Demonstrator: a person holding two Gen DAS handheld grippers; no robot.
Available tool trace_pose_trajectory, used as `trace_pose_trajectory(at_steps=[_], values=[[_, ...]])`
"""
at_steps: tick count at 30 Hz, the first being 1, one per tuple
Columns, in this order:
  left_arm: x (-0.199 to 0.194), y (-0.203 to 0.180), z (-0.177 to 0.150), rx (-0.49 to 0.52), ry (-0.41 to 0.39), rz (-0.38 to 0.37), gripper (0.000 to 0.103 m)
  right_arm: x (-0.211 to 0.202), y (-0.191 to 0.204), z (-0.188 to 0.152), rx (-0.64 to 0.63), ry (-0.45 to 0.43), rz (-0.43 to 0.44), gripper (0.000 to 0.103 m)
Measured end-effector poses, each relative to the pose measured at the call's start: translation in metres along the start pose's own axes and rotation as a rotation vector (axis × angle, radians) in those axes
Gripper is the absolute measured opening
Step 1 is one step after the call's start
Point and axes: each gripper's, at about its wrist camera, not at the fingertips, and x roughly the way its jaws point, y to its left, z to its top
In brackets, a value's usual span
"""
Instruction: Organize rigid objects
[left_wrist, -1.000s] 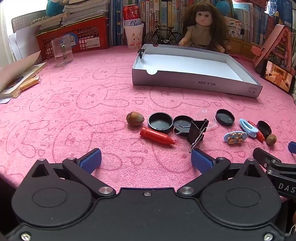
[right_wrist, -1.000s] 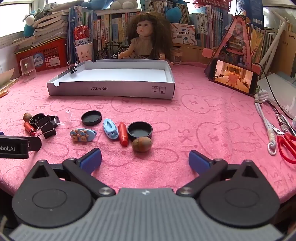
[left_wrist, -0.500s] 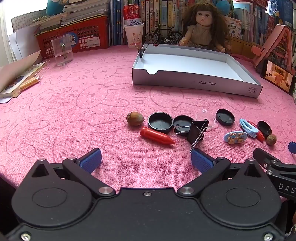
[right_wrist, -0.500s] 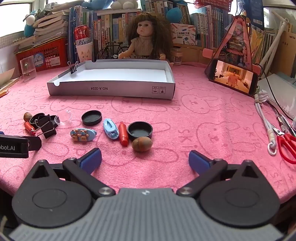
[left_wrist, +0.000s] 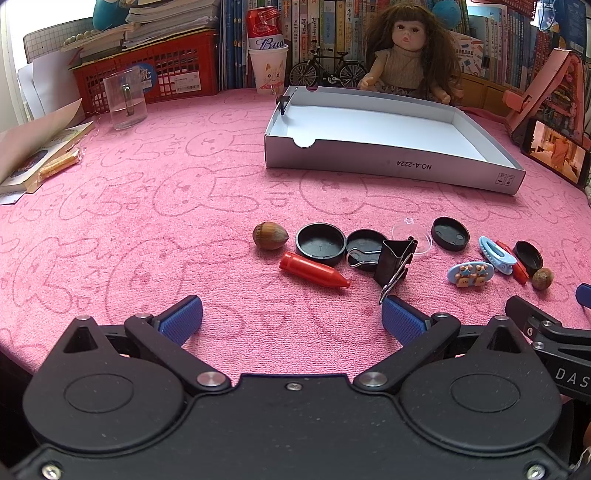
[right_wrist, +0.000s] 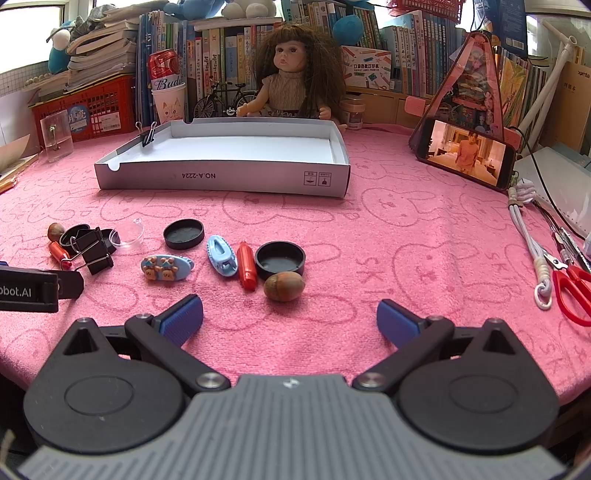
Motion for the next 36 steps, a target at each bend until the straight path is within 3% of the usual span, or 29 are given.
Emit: trace_pose_trajectory(at_steps=[36], values=[[0.0017,0.0015,-0.0034,-0.003,0.006,0.002,0.103,0.0003,-0.0015,-0.0004,-0.008,0.005,0.015,0.103]])
